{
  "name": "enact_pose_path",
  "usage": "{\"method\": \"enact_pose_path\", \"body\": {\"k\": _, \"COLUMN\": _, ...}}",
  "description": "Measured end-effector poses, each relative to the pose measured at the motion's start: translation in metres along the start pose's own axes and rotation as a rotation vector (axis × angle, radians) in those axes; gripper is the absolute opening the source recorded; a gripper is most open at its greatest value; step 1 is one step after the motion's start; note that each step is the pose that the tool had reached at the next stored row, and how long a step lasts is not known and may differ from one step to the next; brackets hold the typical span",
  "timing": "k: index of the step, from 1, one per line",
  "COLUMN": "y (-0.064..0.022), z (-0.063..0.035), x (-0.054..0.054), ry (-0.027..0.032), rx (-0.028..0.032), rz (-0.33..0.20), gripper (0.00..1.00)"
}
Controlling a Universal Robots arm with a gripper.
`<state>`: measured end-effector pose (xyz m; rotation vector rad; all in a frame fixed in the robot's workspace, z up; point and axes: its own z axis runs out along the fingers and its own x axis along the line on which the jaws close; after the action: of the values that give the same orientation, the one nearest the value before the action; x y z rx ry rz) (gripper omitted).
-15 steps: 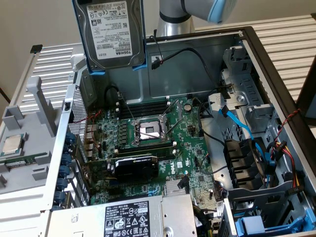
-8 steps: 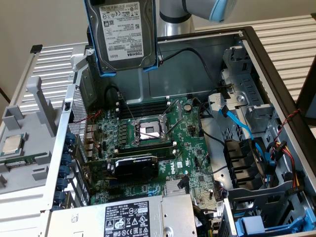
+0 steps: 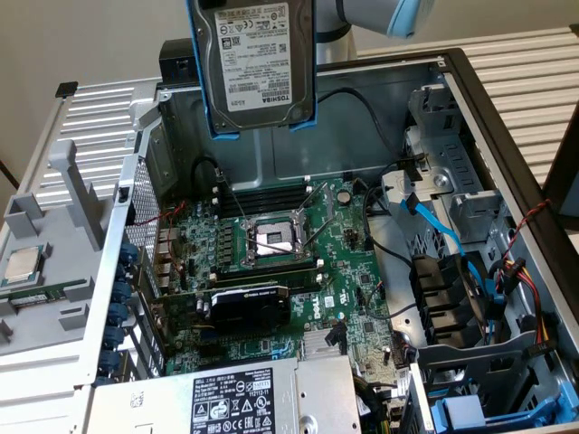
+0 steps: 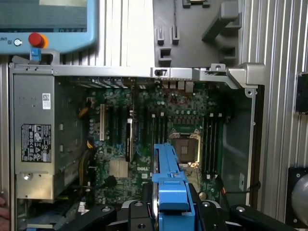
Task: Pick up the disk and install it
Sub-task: 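Pick up the disk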
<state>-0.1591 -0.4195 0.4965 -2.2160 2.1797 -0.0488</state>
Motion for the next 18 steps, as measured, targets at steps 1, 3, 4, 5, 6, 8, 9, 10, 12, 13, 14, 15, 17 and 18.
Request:
{"method": "enact_pose_path", "body": {"k": 1, "y": -0.0029, "z": 0.0001, "x": 0.000, "ry": 0.0001, "rx": -0.0002, "rz": 0.000, "gripper": 0.37}}
{"method": "enact_pose_path", "body": {"k": 3, "y": -0.0072, "z": 0.0003, "x": 0.002, "ry": 0.0001, "rx": -0.0003, "rz": 0.000, "gripper": 0.37}}
{"method": "enact_pose_path", "body": {"k": 4, "y": -0.0085, "z": 0.0004, "x": 0.003, "ry": 0.0001, "rx": -0.0003, "rz": 0.000, "gripper": 0.37}}
{"method": "enact_pose_path", "body": {"k": 5, "y": -0.0096, "z": 0.0004, "x": 0.004, "ry": 0.0001, "rx": -0.0003, "rz": 0.000, "gripper": 0.37}}
{"method": "enact_pose_path", "body": {"k": 6, "y": -0.0104, "z": 0.0004, "x": 0.005, "ry": 0.0001, "rx": -0.0003, "rz": 0.001, "gripper": 0.37}}
{"method": "enact_pose_path", "body": {"k": 8, "y": -0.0115, "z": 0.0005, "x": 0.007, "ry": 0.0002, "rx": -0.0003, "rz": 0.001, "gripper": 0.37}}
{"method": "enact_pose_path", "body": {"k": 9, "y": -0.0121, "z": 0.0005, "x": 0.009, "ry": 0.0002, "rx": -0.0003, "rz": 0.002, "gripper": 0.37}}
{"method": "enact_pose_path", "body": {"k": 10, "y": -0.0127, "z": 0.0006, "x": 0.011, "ry": 0.0001, "rx": -0.0003, "rz": 0.002, "gripper": 0.37}}
{"method": "enact_pose_path", "body": {"k": 12, "y": -0.0139, "z": 0.0006, "x": 0.014, "ry": 0.0002, "rx": -0.0003, "rz": 0.002, "gripper": 0.37}}
{"method": "enact_pose_path", "body": {"k": 13, "y": -0.0145, "z": 0.0006, "x": 0.016, "ry": 0.0002, "rx": -0.0002, "rz": 0.002, "gripper": 0.37}}
{"method": "enact_pose_path", "body": {"k": 14, "y": -0.0151, "z": 0.0006, "x": 0.018, "ry": 0.0002, "rx": -0.0003, "rz": 0.003, "gripper": 0.37}}
{"method": "enact_pose_path", "body": {"k": 15, "y": -0.0159, "z": 0.0007, "x": 0.020, "ry": 0.0002, "rx": -0.0003, "rz": 0.003, "gripper": 0.37}}
{"method": "enact_pose_path", "body": {"k": 17, "y": -0.0175, "z": 0.0008, "x": 0.024, "ry": 0.0002, "rx": -0.0002, "rz": 0.003, "gripper": 0.37}}
{"method": "enact_pose_path", "body": {"k": 18, "y": -0.0182, "z": 0.0008, "x": 0.025, "ry": 0.0001, "rx": -0.0003, "rz": 0.003, "gripper": 0.37}}
